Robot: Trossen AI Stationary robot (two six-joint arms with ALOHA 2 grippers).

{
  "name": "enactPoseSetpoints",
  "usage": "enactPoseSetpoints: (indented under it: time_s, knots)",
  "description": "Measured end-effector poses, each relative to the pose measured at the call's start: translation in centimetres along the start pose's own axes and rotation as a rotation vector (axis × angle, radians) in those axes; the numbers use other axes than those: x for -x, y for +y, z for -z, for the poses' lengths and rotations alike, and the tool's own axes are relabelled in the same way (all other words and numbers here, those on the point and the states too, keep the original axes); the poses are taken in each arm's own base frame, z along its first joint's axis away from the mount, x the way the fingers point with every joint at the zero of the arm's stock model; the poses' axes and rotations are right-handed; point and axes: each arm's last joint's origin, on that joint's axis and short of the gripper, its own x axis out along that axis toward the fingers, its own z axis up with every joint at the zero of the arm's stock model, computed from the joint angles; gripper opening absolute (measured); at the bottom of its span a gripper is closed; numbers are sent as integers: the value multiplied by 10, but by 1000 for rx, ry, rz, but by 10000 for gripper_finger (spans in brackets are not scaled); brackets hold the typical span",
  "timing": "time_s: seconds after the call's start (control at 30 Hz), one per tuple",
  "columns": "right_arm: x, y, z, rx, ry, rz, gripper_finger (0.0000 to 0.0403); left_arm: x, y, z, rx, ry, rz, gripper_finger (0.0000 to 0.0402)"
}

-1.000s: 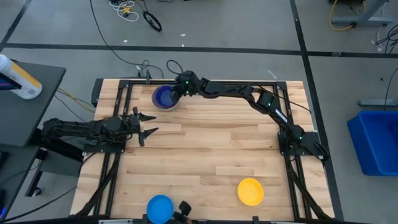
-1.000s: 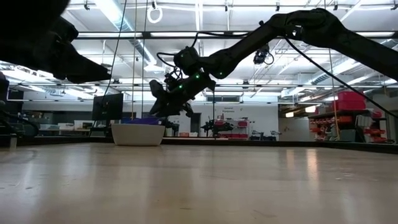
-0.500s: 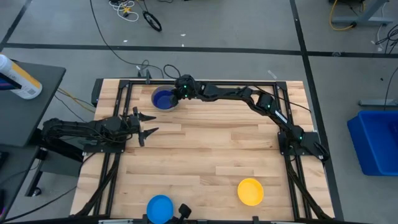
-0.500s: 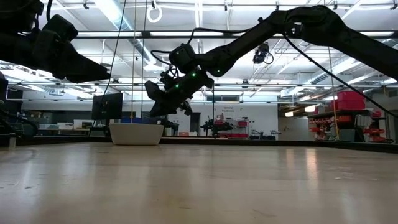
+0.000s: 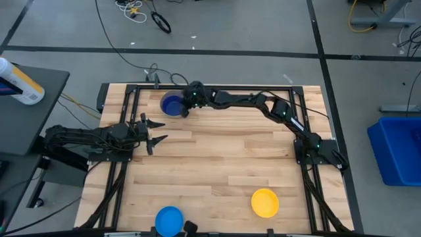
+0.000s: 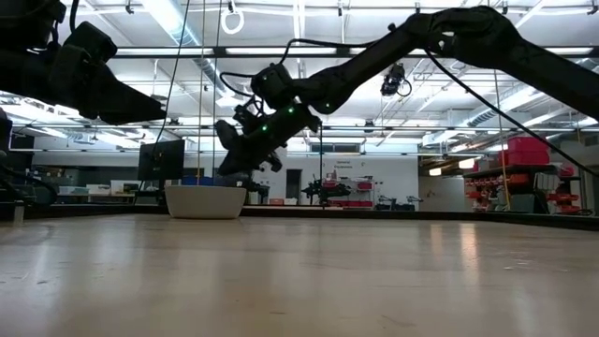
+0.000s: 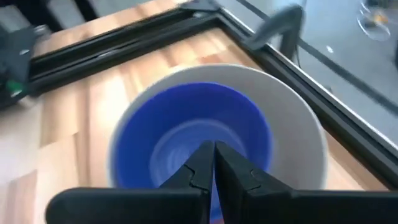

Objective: Nest bowls inside each other
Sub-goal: Stack the yellow bowl into the blue bowl

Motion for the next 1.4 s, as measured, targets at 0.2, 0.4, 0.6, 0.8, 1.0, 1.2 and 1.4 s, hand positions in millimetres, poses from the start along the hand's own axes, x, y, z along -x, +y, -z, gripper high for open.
enactPoseSetpoints:
  time_s: [0.2,0.4,0.6,0.8,1.0,1.2,1.4]
  knots:
    - [18,36,-20,139,-76,-139,19,0,0,1,5,8,10,261]
    - [63,101,-42,299,-158,-288,19,0,-1,3,12,31,35,261]
    - [115,157,-27,392,-195,-408,19,0,-1,3,21,37,36,261]
    - [168,174,29,344,-216,-507,18,0,-1,4,25,41,36,261]
    - [226,156,93,203,-54,-459,31,0,-1,3,29,36,47,261]
    - [275,137,143,142,112,-451,91,0,-1,2,24,17,44,261]
    - [316,117,165,3,412,-341,166,0,-1,2,11,15,23,261]
